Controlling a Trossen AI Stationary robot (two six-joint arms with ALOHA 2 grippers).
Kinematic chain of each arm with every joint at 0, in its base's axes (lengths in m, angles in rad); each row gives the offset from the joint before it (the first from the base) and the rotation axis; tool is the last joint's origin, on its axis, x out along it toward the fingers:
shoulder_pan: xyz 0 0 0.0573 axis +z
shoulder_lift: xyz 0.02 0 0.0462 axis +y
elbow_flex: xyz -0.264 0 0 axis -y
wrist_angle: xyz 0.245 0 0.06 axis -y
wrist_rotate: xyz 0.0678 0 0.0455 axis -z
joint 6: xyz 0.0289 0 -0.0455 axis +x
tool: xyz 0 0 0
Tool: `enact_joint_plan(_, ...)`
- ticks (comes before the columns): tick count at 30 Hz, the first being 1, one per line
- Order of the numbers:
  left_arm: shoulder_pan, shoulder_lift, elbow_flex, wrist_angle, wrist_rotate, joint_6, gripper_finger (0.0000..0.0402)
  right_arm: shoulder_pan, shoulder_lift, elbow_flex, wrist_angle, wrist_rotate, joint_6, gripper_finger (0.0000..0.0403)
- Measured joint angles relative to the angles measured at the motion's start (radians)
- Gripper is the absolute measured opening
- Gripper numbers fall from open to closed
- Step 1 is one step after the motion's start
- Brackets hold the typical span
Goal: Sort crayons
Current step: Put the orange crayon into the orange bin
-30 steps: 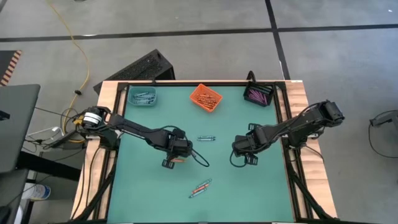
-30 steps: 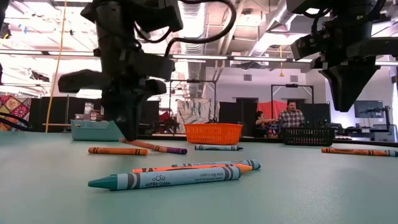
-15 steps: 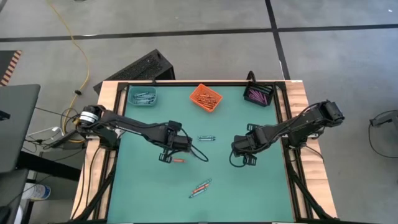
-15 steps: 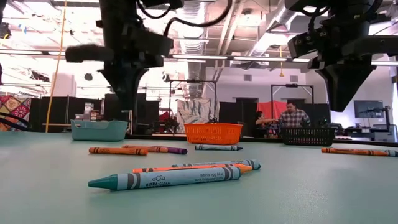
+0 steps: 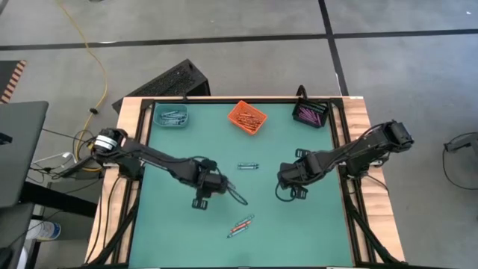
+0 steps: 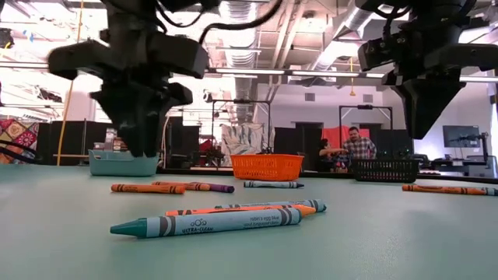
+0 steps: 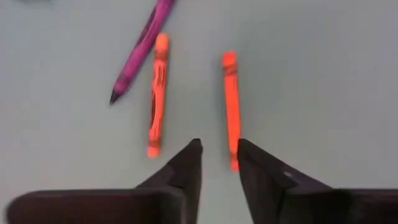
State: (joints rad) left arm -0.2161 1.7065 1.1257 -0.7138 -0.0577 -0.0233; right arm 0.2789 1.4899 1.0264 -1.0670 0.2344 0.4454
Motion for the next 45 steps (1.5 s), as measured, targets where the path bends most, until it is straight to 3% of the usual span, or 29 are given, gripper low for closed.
enact_joint_plan(6, -0.076, 0.03, -0.001, 0.021, -0.078, -0.082, 0.0139, 0.002, 0.0, 0.0, 0.007, 0.003, -0.006, 0.0082)
enact_joint_plan(20, -0.033, 0.153, -0.016, 0.12, -0.007, -0.102, 0.0136, 0.017, 0.001, 0.0, 0.032, 0.007, -0.007, 0.0082)
enact_joint_plan(23, -0.032, 0.154, -0.017, 0.125, 0.008, -0.094, 0.0115, 0.017, 0.001, 0.0, 0.032, 0.014, -0.008, 0.0082)
enact_joint_plan(29, -0.034, 0.156, -0.017, 0.126, 0.022, -0.077, 0.0015, 0.017, 0.001, 0.0, 0.033, 0.031, -0.008, 0.0082)
enact_joint_plan(37, -0.057, 0.157, -0.014, 0.109, -0.029, -0.065, 0.0003, 0.017, 0.001, 0.0, 0.032, 0.031, -0.008, 0.0082)
enact_joint_plan(45, -0.075, 0.117, 0.056, -0.127, -0.129, -0.059, 0.0001, 0.017, 0.001, 0.0, 0.032, 0.031, -0.008, 0.0082)
